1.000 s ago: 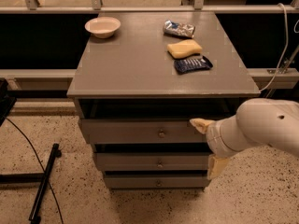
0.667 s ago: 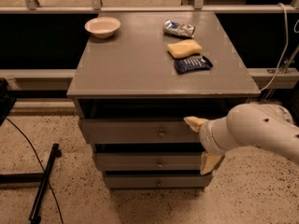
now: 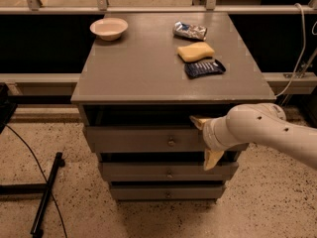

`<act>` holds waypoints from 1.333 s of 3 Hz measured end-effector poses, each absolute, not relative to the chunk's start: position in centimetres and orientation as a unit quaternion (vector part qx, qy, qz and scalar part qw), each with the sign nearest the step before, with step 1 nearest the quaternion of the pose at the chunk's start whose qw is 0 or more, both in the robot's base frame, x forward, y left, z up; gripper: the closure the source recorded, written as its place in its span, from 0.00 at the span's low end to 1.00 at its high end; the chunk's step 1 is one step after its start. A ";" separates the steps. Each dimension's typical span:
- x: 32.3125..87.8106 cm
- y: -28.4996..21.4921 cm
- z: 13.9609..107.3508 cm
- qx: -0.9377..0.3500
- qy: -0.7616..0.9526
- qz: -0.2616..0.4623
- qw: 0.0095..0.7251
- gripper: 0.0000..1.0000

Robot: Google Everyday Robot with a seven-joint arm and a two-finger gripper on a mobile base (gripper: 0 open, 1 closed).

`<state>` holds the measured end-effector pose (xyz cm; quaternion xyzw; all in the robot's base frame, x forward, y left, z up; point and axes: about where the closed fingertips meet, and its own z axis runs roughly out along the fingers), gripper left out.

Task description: Open top drawer

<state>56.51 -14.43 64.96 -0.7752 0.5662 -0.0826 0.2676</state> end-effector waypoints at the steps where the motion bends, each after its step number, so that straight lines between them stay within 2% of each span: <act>1: 57.9 -14.8 65.2 -0.766 0.576 -0.064 0.278 0.00; 2: 58.3 -14.9 65.5 -0.762 0.588 -0.037 0.269 0.18; 3: 57.7 -15.1 65.1 -0.762 0.598 -0.014 0.248 0.42; 4: 55.6 -15.5 64.8 -0.767 0.602 0.007 0.224 0.52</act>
Offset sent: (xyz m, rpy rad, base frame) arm 0.0214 -0.0076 0.0098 0.0884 0.1556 -0.0392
